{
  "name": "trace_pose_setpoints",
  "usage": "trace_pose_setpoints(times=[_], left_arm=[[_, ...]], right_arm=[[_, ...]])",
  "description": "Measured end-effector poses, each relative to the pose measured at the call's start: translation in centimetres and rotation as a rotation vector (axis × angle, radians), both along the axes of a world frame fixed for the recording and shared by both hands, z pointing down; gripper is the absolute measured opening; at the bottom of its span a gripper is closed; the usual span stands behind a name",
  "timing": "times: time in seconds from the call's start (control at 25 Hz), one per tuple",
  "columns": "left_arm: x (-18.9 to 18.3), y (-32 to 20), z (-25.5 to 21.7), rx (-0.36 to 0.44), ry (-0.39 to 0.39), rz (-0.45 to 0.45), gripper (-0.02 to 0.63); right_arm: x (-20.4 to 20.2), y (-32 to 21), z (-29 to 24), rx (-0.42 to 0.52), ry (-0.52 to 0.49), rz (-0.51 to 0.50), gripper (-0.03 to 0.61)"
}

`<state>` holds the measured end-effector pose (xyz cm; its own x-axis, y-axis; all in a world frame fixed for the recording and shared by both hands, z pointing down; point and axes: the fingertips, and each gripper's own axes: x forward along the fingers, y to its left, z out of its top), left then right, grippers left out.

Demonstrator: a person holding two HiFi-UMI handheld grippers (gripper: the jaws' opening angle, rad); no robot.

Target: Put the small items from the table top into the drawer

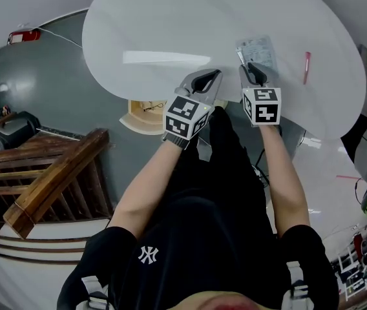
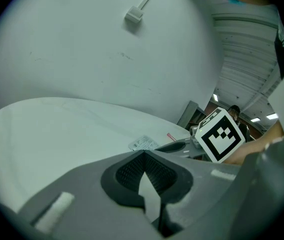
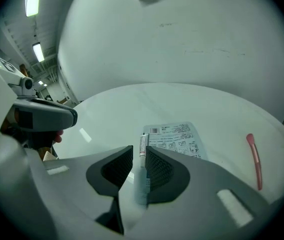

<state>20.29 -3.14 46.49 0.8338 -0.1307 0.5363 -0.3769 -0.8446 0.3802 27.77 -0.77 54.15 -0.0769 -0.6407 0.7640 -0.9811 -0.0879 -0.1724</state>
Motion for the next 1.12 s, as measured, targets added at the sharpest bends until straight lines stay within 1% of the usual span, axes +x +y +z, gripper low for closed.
trace_pose_setpoints(times=[0.24,0.44,0.6,0.68,0.92,1.12], left_arm=[[0.6,-0.4,1.3,-0.016,-0.005,-0.009,0.0],[0.9,0.0,1.7,-0.024,-0.012,-0.007,0.0],[0.7,-0.1,1.8,-0.026,-0.022,-0.017,0.0],[0.6,-0.1,1.9,-0.026,-0.026,-0.025,0.0],[0.2,-0.1,1.5,-0.016,-0.026,-0.041,0.0],[-0.4,0.1,1.2,-0.004,-0.017,-0.046,0.0]], right_arm=[[0.1,-0.6,1.3,-0.035,0.015,-0.021,0.11],[0.4,-0.6,2.0,-0.067,0.053,-0.05,0.109],[0.2,-0.7,2.0,-0.087,0.084,-0.08,0.078],[0.3,-0.6,2.1,-0.096,0.086,-0.087,0.077],[0.7,-0.6,1.9,-0.082,0.073,-0.084,0.074],[0.2,-0.7,0.9,-0.052,0.062,-0.07,0.074]])
